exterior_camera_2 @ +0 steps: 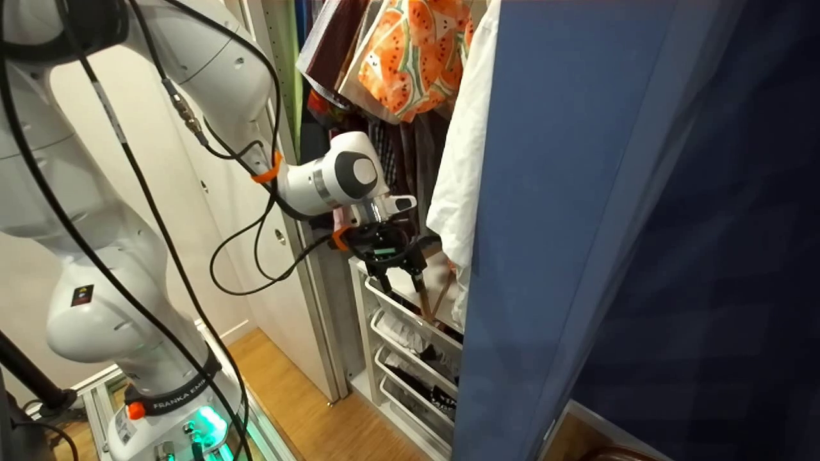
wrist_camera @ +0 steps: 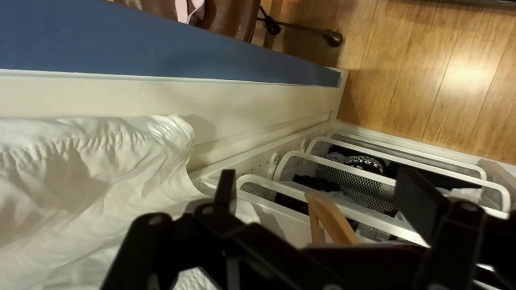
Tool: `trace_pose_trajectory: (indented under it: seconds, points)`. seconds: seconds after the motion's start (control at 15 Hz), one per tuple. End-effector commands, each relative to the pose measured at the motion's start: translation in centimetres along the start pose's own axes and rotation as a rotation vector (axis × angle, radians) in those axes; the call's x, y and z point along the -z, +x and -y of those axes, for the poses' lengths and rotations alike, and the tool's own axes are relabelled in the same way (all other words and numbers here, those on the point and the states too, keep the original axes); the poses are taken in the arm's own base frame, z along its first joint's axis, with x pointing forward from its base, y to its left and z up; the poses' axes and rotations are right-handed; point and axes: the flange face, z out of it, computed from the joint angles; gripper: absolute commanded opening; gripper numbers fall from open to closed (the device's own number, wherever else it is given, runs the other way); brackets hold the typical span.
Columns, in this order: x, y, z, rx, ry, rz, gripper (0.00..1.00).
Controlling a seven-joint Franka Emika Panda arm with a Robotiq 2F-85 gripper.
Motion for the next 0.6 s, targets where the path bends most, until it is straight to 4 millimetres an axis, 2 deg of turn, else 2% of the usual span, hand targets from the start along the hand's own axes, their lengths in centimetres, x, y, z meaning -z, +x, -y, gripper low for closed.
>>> trace_pose_trajectory:
  seconds: [0.0,0.07,0.13,0.33,0.53]
  points:
    - [0.2,0.1,0.2,0.004,0.001,-0.001,1.0]
    - [0.3,0.1,0.3,0.008,0.001,-0.003,1.0]
    - [-0.4,0.7,1.9,0.034,-0.047,0.017,1.0]
    - [-3.3,0.6,6.1,0.103,-0.097,0.079,1.0]
    - [-5.8,1.2,9.2,0.124,-0.254,0.065,1.0]
